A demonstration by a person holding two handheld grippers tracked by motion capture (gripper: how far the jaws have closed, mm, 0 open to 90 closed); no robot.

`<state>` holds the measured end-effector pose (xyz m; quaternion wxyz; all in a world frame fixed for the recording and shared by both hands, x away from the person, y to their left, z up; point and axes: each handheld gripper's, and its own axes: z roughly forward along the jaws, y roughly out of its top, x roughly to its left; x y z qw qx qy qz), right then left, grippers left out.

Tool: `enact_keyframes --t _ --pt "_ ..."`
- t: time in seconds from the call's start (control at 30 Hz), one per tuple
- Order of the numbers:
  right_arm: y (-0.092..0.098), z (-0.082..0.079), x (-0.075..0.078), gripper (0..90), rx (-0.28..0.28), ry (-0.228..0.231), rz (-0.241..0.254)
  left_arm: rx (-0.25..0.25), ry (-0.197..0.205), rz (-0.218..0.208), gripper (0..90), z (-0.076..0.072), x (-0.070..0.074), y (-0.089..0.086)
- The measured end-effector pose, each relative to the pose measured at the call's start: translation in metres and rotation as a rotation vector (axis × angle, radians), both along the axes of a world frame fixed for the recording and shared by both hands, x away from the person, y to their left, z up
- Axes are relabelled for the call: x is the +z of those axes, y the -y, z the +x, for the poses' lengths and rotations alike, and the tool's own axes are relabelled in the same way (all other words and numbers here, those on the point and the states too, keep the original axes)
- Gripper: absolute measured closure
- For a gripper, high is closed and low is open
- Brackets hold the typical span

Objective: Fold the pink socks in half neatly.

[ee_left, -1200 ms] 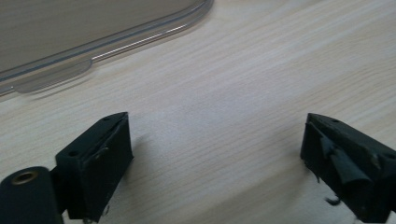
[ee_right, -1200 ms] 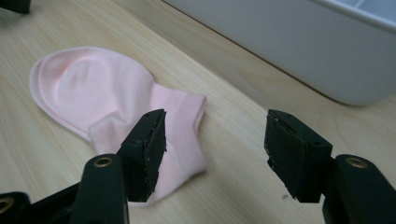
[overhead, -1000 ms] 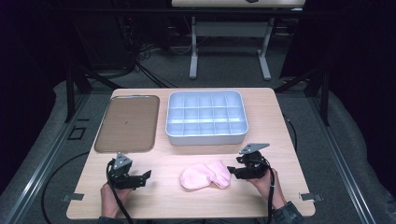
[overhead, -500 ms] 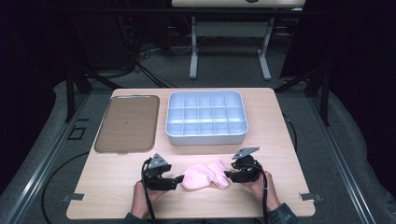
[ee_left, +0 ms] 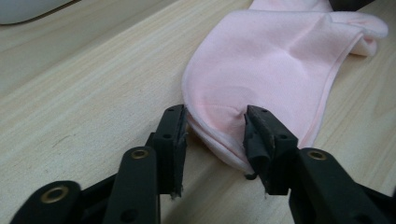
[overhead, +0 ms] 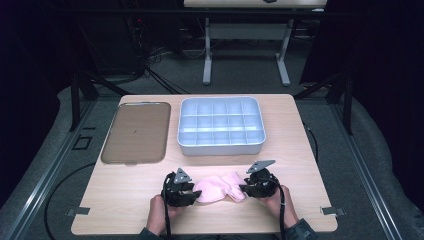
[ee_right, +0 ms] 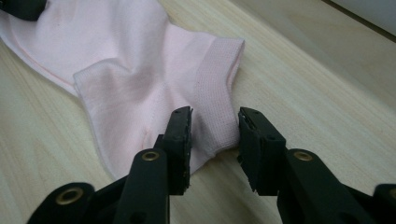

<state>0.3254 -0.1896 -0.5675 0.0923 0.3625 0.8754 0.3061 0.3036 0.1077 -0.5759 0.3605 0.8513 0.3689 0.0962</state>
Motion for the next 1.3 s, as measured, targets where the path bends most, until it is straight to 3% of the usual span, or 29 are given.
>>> enact_keyframes --t 0.07,0.17,0.33,0.5,0.83,1.17,1.3 --pt "0.0 0.0 0.0 66.7 0.002 -0.001 0.002 -0.005 0.007 0.008 60.5 -0.001 0.0 0.001" --pt "0.0 -0.002 -0.001 71.8 -0.004 -0.001 0.027 -0.027 0.011 0.022 71.9 -0.003 0.001 0.004" --pt "0.001 -0.003 -0.002 77.8 -0.002 -0.011 0.044 -0.037 0.026 0.049 80.8 -0.007 0.002 0.008" --pt "0.002 -0.004 -0.003 79.6 -0.006 -0.017 0.058 -0.035 0.027 0.039 85.7 -0.007 0.002 0.006" --pt "0.01 -0.006 0.003 80.4 -0.032 -0.005 0.077 -0.029 0.016 0.02 86.6 0.0 0.005 -0.002" --pt "0.006 -0.01 0.005 79.5 -0.044 0.021 0.04 -0.019 0.012 0.012 85.2 0.006 0.005 -0.004" --pt "0.004 -0.009 0.001 75.6 -0.035 0.016 0.025 -0.021 0.011 -0.01 74.3 0.005 0.003 -0.008"
